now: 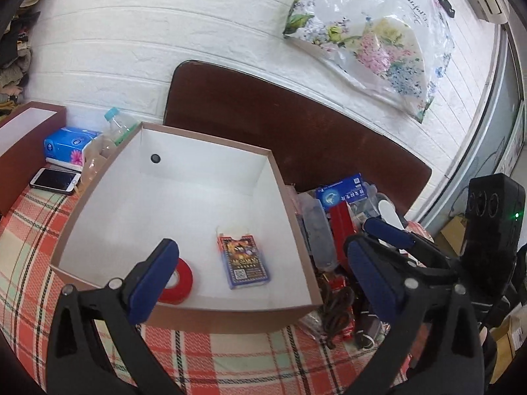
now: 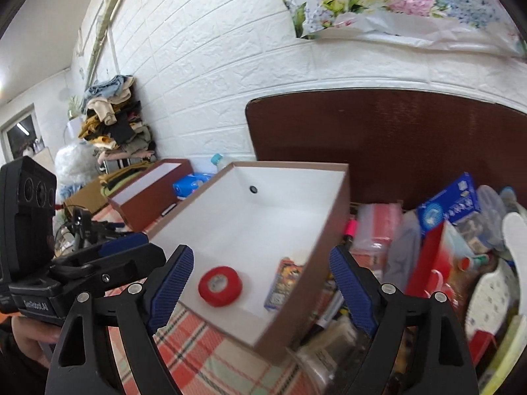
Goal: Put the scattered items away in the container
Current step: 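Carry the red tape roll into the white box and open the right gripper, then reach the right gripper into the pile and grasp the red gift box lid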
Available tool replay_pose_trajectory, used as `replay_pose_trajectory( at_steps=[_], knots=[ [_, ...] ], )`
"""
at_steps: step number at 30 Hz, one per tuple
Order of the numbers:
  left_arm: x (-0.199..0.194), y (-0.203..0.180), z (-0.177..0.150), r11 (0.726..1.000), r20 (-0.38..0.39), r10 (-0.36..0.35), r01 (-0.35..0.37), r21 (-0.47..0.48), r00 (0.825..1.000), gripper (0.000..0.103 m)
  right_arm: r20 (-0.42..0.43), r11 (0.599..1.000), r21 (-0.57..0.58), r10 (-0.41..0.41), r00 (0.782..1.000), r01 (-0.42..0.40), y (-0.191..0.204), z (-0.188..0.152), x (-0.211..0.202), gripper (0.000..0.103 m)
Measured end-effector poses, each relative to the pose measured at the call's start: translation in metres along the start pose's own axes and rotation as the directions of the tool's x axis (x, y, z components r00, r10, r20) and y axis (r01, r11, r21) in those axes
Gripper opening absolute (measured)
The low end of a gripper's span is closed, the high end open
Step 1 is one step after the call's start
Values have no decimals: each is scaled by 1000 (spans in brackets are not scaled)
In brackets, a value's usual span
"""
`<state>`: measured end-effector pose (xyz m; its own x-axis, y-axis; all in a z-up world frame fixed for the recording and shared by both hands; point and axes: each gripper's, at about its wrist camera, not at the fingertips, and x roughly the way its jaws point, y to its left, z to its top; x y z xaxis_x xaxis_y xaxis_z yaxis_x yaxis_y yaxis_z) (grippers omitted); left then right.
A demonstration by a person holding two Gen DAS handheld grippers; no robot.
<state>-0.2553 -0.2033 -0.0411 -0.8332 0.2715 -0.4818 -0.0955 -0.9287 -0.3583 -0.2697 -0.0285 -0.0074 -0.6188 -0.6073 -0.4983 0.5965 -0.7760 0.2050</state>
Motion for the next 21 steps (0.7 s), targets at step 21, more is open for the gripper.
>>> replay_pose_trajectory(
  at_steps=[21],
  knots=[
    [-2,-186,-59,977,-101,-149,163,138,984,103,-8,942,289,-177,984,172,-115,-111,-163,87]
  ],
)
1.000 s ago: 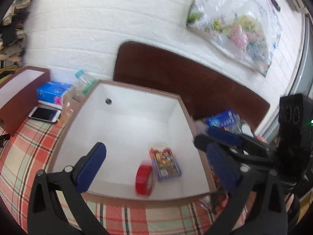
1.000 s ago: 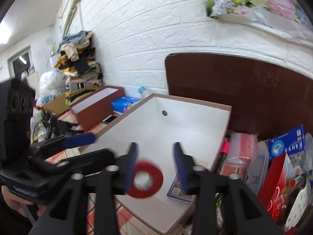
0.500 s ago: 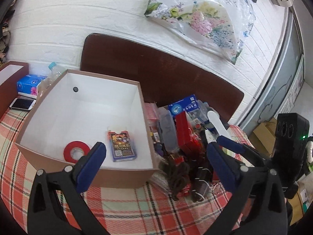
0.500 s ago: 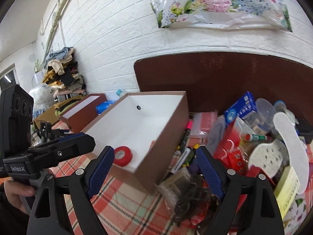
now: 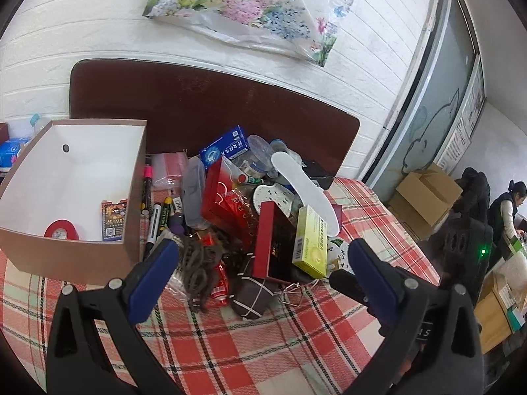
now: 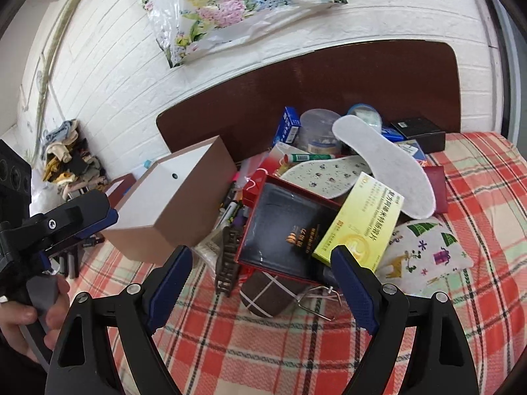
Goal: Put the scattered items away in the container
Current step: 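Reach the right gripper into the pile and grasp the red gift box lid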
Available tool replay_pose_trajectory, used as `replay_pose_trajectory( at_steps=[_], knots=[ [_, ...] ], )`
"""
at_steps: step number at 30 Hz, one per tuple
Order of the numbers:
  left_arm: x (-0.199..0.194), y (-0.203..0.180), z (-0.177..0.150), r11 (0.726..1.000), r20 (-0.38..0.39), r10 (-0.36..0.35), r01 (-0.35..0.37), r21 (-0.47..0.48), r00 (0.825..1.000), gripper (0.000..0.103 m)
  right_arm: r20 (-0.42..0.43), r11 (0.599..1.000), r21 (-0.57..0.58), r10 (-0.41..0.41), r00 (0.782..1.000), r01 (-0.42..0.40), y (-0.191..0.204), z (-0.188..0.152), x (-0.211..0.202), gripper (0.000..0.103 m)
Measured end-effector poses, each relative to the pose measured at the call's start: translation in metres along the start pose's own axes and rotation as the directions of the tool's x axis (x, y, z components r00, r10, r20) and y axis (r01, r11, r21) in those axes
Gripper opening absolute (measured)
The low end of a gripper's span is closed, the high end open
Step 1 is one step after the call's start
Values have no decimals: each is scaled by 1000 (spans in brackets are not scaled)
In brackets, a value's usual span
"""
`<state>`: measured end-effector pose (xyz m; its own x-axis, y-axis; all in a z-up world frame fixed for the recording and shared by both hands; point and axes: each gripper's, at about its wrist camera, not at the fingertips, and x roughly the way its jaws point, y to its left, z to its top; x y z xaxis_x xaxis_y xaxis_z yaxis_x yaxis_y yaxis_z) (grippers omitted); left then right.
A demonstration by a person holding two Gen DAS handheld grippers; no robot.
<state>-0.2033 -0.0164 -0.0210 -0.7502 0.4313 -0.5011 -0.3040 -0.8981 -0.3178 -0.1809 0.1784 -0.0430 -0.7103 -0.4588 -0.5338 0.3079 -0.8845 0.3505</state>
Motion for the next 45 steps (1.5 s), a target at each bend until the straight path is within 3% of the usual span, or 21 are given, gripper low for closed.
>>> replay_pose_trajectory(
  at_steps=[6,17,23,25,27,30,34,38,43,45],
  knots=[
    [11,-21,0,999,-24,2,-1,41,1000,103,10,999,29,39,999,-39,-9,-7,-2,87],
    [36,-17,-3,1000,-73,-14,16,16,997,102,9,993,-28,112,994,-112,1,-15,21,87],
    [63,1,-1,999,-143,-28,24,-34,989,79,-11,984,-74,161,987,-161,14,-14,46,87],
    [73,9,0,998,-156,-34,26,-50,987,73,-27,982,-87,168,985,-170,17,-13,56,78],
    [80,16,1,996,-162,-49,37,-76,986,58,-51,983,-90,158,986,-162,17,-11,69,55],
    [95,26,2,992,-185,-87,69,-102,979,40,-80,983,-76,161,984,-168,14,-8,86,49],
    [113,29,4,991,-213,-116,97,-93,970,39,-86,985,-73,151,985,-157,10,-5,100,47],
    [134,30,4,989,-247,-137,119,-87,959,37,-91,985,-70,152,984,-159,7,-5,106,26],
    [156,26,-3,991,-299,-130,111,-81,945,32,-91,984,-71,155,984,-162,8,-6,109,26],
    [159,25,-6,990,-309,-131,111,-83,942,21,-90,983,-70,164,982,-170,9,-6,108,26]
  ],
)
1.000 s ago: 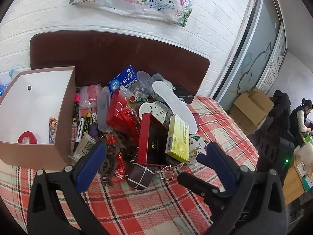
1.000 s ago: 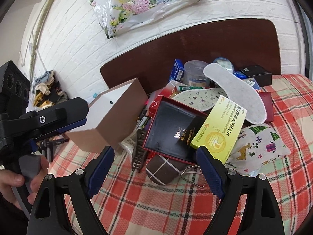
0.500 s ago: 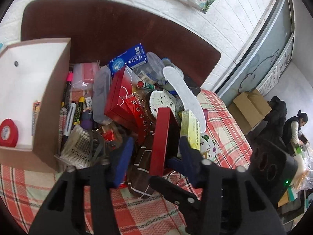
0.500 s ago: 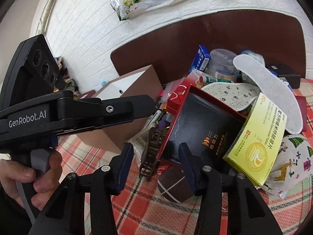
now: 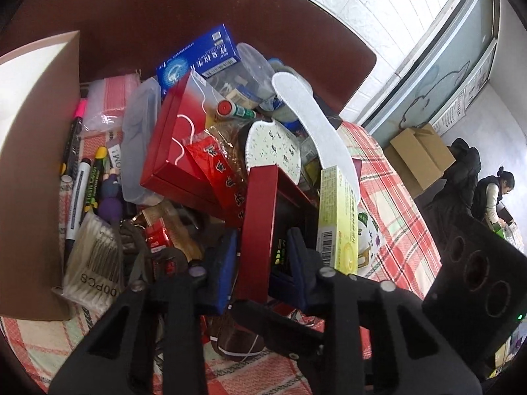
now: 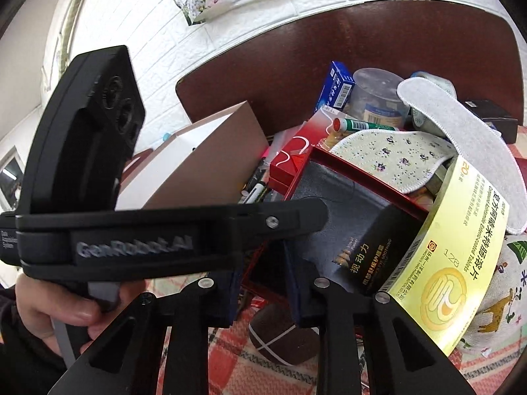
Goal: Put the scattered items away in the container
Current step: 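Reach the right gripper into the pile and grasp the red gift box lid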
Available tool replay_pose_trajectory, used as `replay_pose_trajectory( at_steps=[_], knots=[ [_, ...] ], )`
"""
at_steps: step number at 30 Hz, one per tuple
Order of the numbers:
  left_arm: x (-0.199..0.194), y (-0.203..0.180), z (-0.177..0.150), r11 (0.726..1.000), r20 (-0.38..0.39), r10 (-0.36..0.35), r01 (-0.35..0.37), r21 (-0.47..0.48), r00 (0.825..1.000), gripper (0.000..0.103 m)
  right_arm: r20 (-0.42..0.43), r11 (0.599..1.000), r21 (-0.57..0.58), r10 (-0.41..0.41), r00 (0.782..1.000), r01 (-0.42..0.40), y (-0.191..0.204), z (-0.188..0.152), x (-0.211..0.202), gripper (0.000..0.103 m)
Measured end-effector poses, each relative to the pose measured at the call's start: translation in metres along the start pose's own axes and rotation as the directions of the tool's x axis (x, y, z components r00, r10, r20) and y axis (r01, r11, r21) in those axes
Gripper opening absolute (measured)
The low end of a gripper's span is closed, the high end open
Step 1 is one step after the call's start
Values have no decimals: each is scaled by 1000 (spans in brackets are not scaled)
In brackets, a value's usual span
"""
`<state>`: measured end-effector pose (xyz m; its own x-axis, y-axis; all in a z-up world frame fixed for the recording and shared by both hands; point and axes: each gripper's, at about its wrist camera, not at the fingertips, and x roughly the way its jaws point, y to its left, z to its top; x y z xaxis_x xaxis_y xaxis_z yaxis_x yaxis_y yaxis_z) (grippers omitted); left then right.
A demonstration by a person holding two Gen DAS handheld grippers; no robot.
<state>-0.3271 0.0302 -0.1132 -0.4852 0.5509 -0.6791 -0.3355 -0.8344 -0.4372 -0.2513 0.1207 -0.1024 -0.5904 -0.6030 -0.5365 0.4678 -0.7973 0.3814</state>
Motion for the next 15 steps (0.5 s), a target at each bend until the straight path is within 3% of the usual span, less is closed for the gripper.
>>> replay_pose_trajectory(
  at_steps=[2,15],
  knots=[
    [-2,0,-1,1000,10,14,-14,-6,1000,17,2,1000,-10,13,1000,-13,4,0,-2,18],
    [-61,-28,-1,1000,119,-14,11,29,993,18,97,998,-63,12,995,-6,34,13,-43,15]
  ],
)
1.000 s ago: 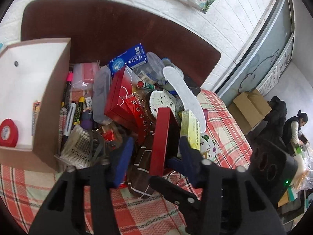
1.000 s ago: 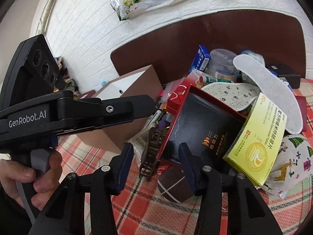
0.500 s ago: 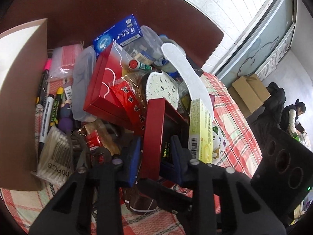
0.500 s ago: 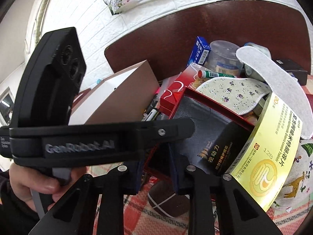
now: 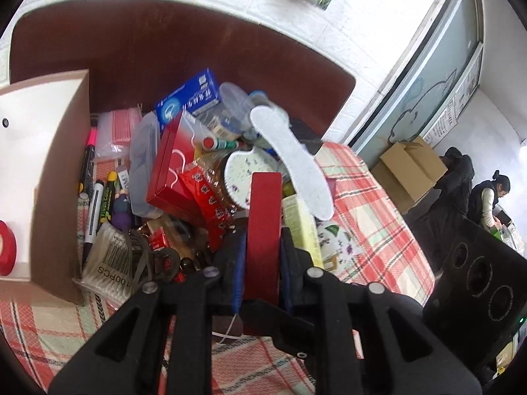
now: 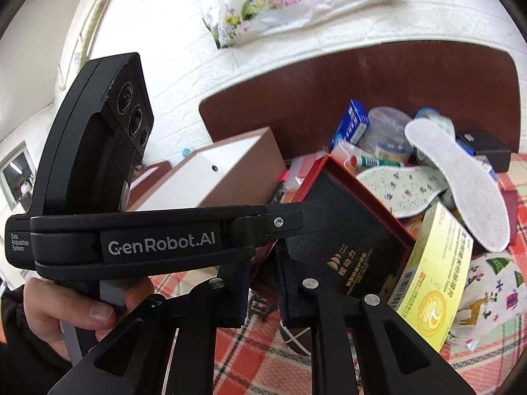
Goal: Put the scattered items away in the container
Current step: 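Reach the right gripper into the pile and grasp the red gift box lid, then carry the red gift box lid into the white box and release it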
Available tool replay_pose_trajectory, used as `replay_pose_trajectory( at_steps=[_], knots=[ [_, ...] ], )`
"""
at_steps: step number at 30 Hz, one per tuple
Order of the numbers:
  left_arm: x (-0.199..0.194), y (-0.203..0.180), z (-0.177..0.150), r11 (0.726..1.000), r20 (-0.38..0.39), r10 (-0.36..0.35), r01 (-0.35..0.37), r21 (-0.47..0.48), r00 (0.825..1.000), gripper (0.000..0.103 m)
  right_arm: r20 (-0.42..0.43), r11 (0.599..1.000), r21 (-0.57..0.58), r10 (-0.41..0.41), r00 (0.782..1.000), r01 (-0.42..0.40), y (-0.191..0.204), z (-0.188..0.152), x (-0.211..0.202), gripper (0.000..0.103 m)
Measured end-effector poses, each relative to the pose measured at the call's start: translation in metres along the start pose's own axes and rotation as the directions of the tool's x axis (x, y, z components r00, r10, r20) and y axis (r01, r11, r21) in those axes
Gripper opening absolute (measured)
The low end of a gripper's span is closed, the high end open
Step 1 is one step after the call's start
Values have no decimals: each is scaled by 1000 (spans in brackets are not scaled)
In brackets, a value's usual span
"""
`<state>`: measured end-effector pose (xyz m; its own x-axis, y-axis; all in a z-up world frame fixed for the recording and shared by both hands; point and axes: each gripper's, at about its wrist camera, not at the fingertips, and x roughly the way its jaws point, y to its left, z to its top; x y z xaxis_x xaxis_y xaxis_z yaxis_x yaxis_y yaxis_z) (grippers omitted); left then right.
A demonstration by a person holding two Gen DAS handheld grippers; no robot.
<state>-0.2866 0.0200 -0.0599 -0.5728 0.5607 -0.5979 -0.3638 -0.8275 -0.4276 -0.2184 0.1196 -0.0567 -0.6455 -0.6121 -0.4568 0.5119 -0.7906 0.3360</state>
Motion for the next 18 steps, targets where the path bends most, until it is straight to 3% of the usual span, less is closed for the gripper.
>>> replay_pose_trajectory(
  at_steps=[10,18],
  knots=[
    [-69,-8,3,1000,119,6,-8,12,993,18,66,991,-132,11,998,-3,58,17,-23,15],
    [-131,11,5,1000,226,28,-29,0,974,18,89,967,-252,52,995,-28,117,35,-21,15]
  ],
)
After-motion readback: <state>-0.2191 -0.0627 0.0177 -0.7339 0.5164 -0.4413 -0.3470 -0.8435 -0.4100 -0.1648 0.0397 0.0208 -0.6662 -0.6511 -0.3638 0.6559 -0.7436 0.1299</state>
